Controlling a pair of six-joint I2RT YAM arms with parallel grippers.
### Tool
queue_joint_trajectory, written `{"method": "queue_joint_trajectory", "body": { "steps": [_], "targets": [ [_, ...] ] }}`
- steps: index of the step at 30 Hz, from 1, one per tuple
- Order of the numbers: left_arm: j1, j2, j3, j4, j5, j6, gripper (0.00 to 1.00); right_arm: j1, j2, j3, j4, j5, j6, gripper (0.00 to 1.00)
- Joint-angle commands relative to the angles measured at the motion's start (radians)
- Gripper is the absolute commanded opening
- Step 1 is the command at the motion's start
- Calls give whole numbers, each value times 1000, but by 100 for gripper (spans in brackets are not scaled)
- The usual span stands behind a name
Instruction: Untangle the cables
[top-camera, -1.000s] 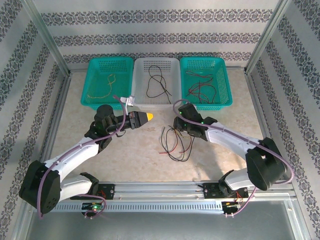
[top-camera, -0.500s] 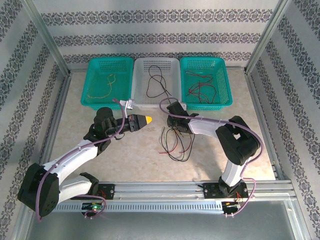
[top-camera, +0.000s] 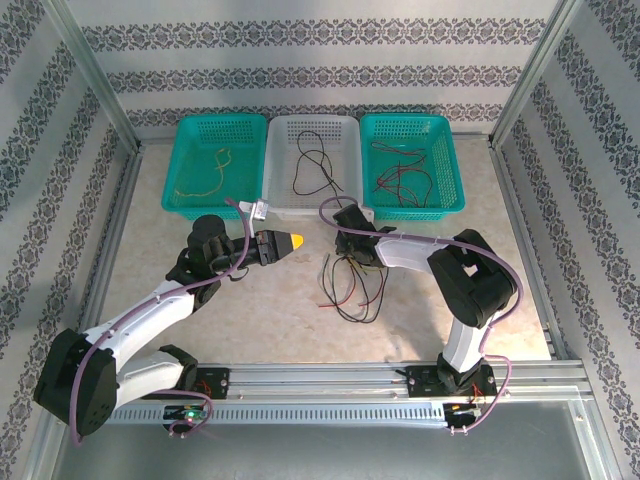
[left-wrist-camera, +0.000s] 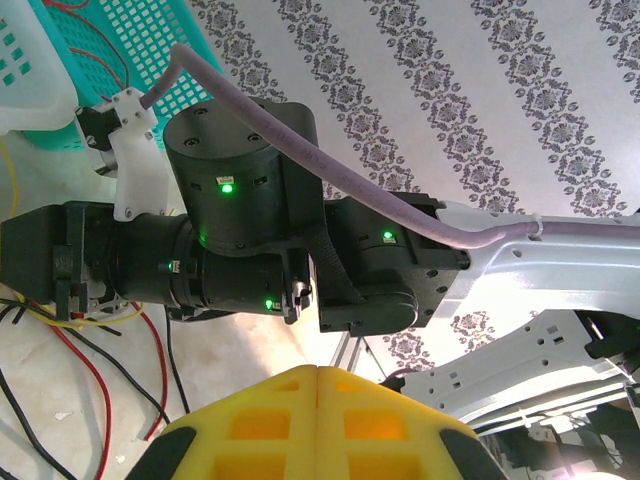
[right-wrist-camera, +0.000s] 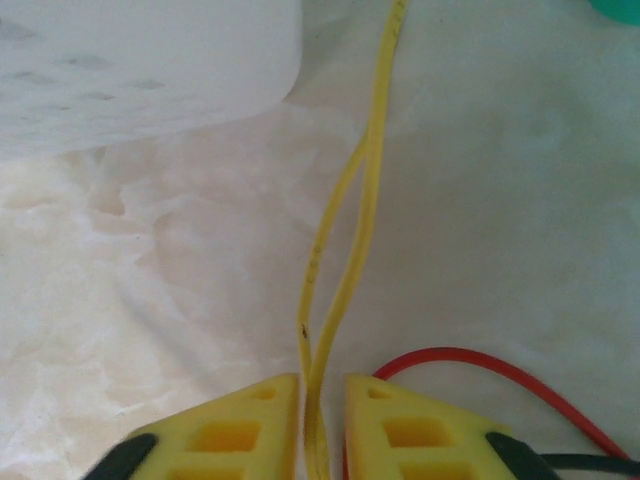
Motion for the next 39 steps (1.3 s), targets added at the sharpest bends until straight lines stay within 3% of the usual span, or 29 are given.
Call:
{"method": "queue_joint_trajectory", "body": {
  "steps": [1,4,6,13,17,21,24,29,34,39],
  "targets": [
    [6,-28,0,-21,-1,26,0,-15,28,17,-21,-8,6,28],
    [6,-42,0,-40,-3,30,0,-13,39,30,-35,-7,4,12],
    [5,-51,0,-51,-10,34,0,-10,20,22,-32,1,1,6],
    [6,-33,13,-43,-18,19,0,6,-221,-110,51,51,-81,2],
    [6,1,26,35,-14,-23,6,14,-429,-198,104,-48,-190,1],
    [4,56,30,144,-9,-87,8,22,-624,-235,41,-120,-233,0],
    [1,102,28,243,6,-142,16,28,-759,-252,-6,-179,-232,0],
    [-17,164,50,313,27,-170,37,36,-886,-227,-66,-274,-207,0],
    [-52,217,89,344,42,-178,61,44,-899,-184,-60,-379,-173,0],
    [-64,228,125,371,45,-180,72,61,-884,-151,-36,-451,-157,0]
  ]
}}
